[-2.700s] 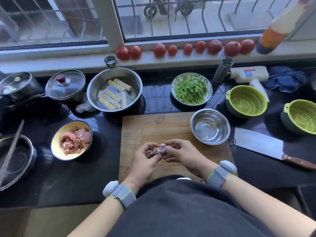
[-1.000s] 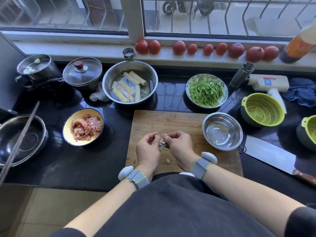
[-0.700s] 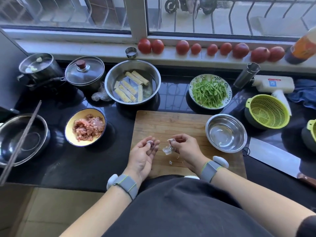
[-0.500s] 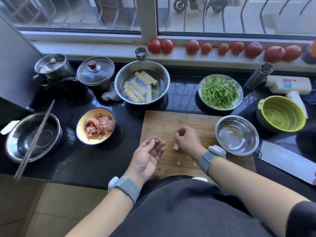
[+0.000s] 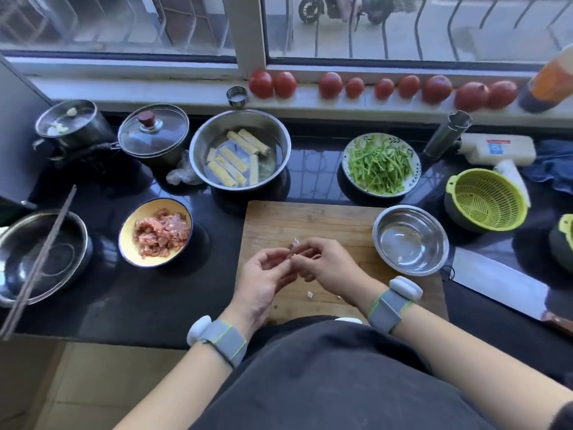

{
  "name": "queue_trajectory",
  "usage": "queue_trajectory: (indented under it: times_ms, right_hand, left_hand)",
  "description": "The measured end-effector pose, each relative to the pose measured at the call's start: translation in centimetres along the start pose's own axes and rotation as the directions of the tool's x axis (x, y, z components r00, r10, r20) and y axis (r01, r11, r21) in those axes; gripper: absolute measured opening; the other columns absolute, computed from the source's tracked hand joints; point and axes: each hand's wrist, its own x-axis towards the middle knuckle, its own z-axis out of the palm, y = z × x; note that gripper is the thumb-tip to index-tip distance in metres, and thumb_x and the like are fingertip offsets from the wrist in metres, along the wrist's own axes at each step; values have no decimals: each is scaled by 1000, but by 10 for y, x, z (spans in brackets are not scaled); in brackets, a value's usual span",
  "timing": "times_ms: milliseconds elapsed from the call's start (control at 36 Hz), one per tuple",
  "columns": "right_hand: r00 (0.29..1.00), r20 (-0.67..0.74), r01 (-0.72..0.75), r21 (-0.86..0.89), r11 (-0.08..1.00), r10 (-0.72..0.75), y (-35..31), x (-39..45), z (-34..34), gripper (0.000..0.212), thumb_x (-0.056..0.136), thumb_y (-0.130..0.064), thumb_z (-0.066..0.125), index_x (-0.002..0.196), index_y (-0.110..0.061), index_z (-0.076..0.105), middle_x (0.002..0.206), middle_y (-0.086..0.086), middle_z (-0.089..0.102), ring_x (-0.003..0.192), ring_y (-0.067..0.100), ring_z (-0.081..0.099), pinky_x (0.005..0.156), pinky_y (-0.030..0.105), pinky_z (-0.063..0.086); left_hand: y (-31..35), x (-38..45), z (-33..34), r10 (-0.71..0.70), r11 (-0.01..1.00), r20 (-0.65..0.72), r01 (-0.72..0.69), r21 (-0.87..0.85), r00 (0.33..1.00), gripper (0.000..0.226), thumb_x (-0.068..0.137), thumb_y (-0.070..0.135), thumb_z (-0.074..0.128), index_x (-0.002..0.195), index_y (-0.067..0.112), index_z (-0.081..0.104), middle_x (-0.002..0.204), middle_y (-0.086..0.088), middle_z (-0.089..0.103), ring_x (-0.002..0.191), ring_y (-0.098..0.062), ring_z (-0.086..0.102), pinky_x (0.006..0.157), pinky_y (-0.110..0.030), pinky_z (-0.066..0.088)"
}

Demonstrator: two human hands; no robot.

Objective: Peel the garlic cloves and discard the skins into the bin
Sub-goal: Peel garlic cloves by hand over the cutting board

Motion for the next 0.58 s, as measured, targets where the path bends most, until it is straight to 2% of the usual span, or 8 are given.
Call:
queue_trajectory:
  times_ms: [56, 139, 222, 278, 361, 472, 528, 583]
  right_hand:
    - [999, -37, 17, -34, 999, -18, 1, 1, -7, 5, 87, -15, 76, 92, -14, 78, 80, 6, 75, 68, 16, 68, 65, 25, 59]
    - [998, -57, -8, 67, 998, 11, 7, 0, -24, 5, 89, -12, 73, 90, -9, 78, 82, 8, 75, 68, 14, 65, 66, 26, 56]
    - [992, -80, -67, 297, 952, 94, 17, -1, -41, 10, 94, -9, 68, 96, 0, 72, 87, 8, 73, 73, 15, 63, 64, 26, 54]
    - [981, -111, -103, 387, 917, 157, 24, -3, -50, 7, 97, -8, 63, 97, -3, 67, 92, 10, 72, 77, 19, 67, 67, 29, 56]
    - [964, -128, -141, 496, 857, 232, 37, -10, -59, 4, 101, -3, 55, 100, -1, 59, 96, 18, 69, 84, 28, 73, 75, 39, 60]
    - [949, -147, -165, 523, 836, 279, 55, -18, -64, 5, 100, -1, 52, 101, -1, 57, 101, 23, 70, 89, 35, 75, 72, 39, 63]
    - [941, -164, -170, 525, 834, 295, 62, -22, -65, 7, 98, 1, 51, 99, -4, 57, 92, 20, 67, 79, 32, 73, 69, 37, 61]
    - [939, -165, -192, 477, 858, 302, 67, -24, -64, 11, 96, 1, 50, 100, -5, 58, 86, 16, 64, 70, 26, 68, 67, 34, 58]
  left_hand:
    - [2, 1, 3, 24, 991, 52, -30, 130, 998, 21, 90, -2, 69, 111, -2, 65, 108, -23, 73, 92, -29, 73, 76, -29, 60]
    - [5, 0, 9, -41, 983, 138, 15, 183, 990, 21, 95, 2, 64, 115, 3, 65, 107, -18, 75, 95, -29, 74, 84, -34, 61]
    - [3, 7, 8, -71, 928, 87, 34, 371, 994, 20, 101, 22, 58, 107, 6, 68, 97, -12, 76, 79, -25, 73, 71, -33, 59]
    - [-6, 14, 2, -21, 776, 49, -15, 631, 999, 35, 102, 35, 53, 86, 7, 66, 71, -7, 70, 58, -17, 62, 57, -32, 47]
    - [-21, 19, -6, 75, 468, 141, -160, 869, 987, 35, 103, 26, 52, 70, 15, 56, 56, 2, 58, 49, -12, 51, 60, -29, 40]
    - [-39, 26, -13, 62, 230, 283, -290, 929, 957, 27, 90, 0, 52, 95, 22, 67, 83, 5, 65, 85, -18, 62, 84, -29, 48]
    - [-47, 26, -14, 97, 140, 321, -332, 933, 942, 28, 87, 6, 56, 103, 24, 69, 97, 5, 63, 98, -20, 63, 92, -35, 50]
    - [-43, 22, -12, 199, 113, 334, -360, 926, 921, 23, 88, 14, 61, 107, 25, 68, 101, 6, 59, 97, -21, 62, 87, -38, 52]
